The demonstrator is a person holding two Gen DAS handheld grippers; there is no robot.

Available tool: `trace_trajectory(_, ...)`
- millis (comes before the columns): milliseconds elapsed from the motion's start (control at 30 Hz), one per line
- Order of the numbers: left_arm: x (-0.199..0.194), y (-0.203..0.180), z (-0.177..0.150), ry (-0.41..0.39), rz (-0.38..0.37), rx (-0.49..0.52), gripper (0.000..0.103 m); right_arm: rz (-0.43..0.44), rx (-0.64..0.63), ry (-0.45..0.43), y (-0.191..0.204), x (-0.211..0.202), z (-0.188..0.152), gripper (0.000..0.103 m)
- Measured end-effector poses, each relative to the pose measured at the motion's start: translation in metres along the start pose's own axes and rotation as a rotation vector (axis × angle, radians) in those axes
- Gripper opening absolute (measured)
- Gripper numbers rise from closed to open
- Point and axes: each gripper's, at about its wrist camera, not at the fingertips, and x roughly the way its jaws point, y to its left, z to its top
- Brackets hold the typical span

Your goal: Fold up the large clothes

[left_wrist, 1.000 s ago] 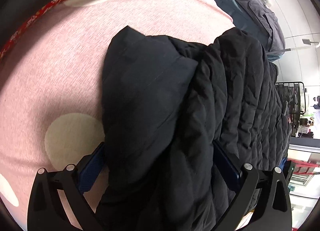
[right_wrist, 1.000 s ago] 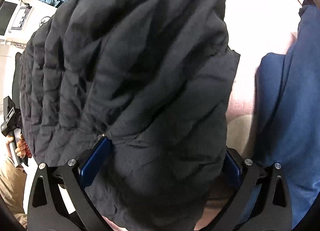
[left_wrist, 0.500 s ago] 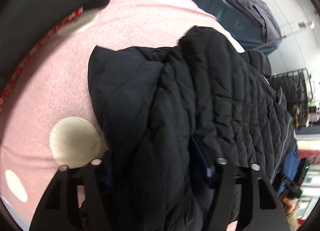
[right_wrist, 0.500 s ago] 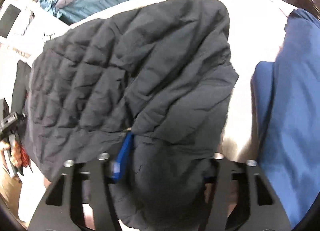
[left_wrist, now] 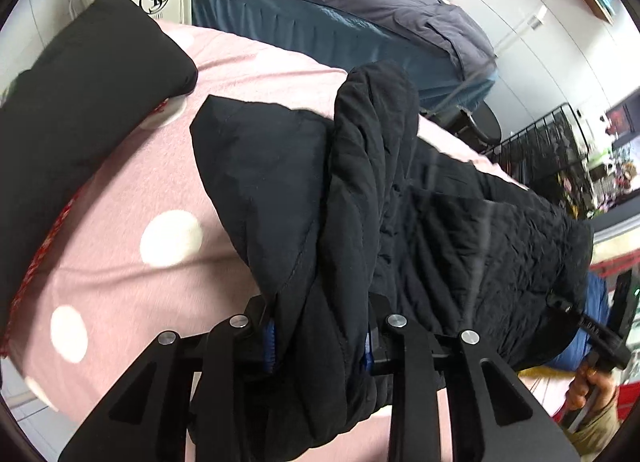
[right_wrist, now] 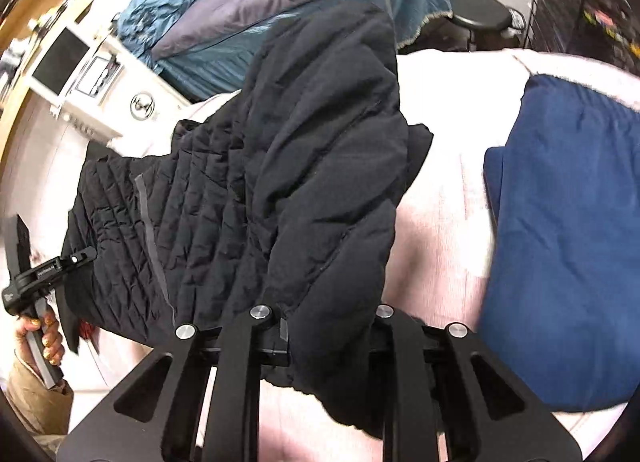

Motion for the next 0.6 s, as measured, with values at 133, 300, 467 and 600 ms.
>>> trace_trajectory(133, -0.012, -0.001, -0.027, 0.007, 0.022, 0.007, 0.029, -0.01, -0.07, 0.001, 0.012, -0.019, -0.032, 0.018)
trace_trajectory(300, -0.029, 0.011, -0.061, 0.005, 0.024, -0.017, 0.028, -0.01, -0.088, 0.007, 0.009, -0.044, -0.07, 0.018)
trace_trajectory(467, -0.042, 0.004, -0.074, -0.005, 0.018, 0.001, 0.028, -0.011, -0.099, -0.017, 0.005, -0.065, -0.085, 0.017)
trace_trajectory(600, -0.062, -0.025, -0.07, -0.045, -0.023, 0.044, 0.028, -0.001, -0.111, -0.073, -0.004, -0.093, -0.083, 0.015)
